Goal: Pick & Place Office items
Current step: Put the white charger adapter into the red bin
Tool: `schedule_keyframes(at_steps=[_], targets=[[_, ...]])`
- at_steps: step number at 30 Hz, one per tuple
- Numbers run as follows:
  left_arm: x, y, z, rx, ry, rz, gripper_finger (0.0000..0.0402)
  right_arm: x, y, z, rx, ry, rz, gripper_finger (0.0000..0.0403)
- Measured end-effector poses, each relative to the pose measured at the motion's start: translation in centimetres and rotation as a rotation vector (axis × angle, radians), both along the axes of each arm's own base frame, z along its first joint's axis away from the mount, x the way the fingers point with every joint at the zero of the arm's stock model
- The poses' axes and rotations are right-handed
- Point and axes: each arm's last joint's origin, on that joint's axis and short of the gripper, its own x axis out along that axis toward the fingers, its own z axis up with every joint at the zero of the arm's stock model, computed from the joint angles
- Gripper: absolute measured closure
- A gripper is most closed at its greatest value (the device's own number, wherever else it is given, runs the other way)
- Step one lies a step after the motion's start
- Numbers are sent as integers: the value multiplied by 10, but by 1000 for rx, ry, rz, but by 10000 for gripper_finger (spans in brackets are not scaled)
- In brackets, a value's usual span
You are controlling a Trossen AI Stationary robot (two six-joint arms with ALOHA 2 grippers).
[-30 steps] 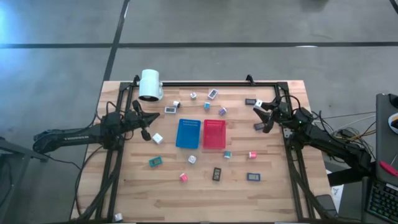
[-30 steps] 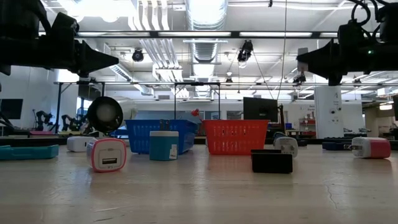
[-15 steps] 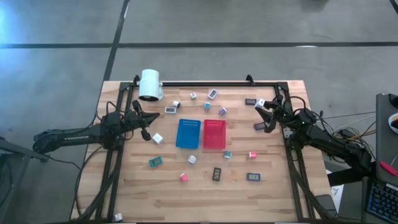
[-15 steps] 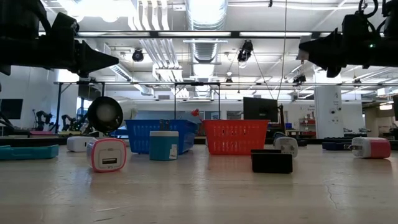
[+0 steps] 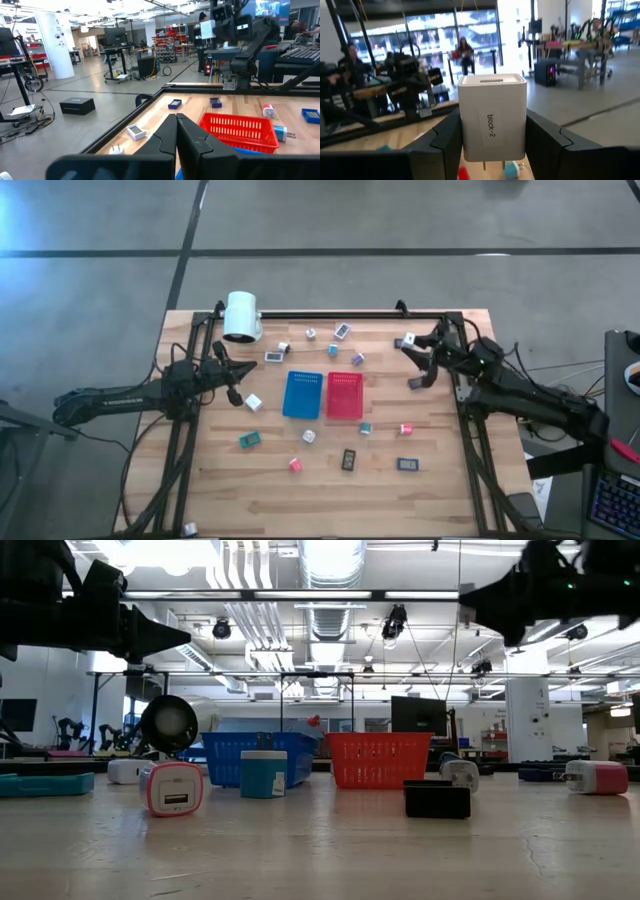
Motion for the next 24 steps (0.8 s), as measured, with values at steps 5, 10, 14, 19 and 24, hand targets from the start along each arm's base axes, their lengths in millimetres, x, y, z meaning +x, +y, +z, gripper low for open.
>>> schedule_keyframes(at_steps=[5,10,14,19,24], targets=[[0,0,0,2,1,0,392,28,-7,20,3,136,50,241],[0,0,-1,1,8,0,392,66,-10,26,25,319,127,241],[0,0,-1,1,8,0,392,97,-10,23,29,413,174,241],[0,0,-1,1,8,0,392,131,-10,17,59,513,209,241],[0,0,-1,1,8,0,392,158,-7,8,97,633,245,241]])
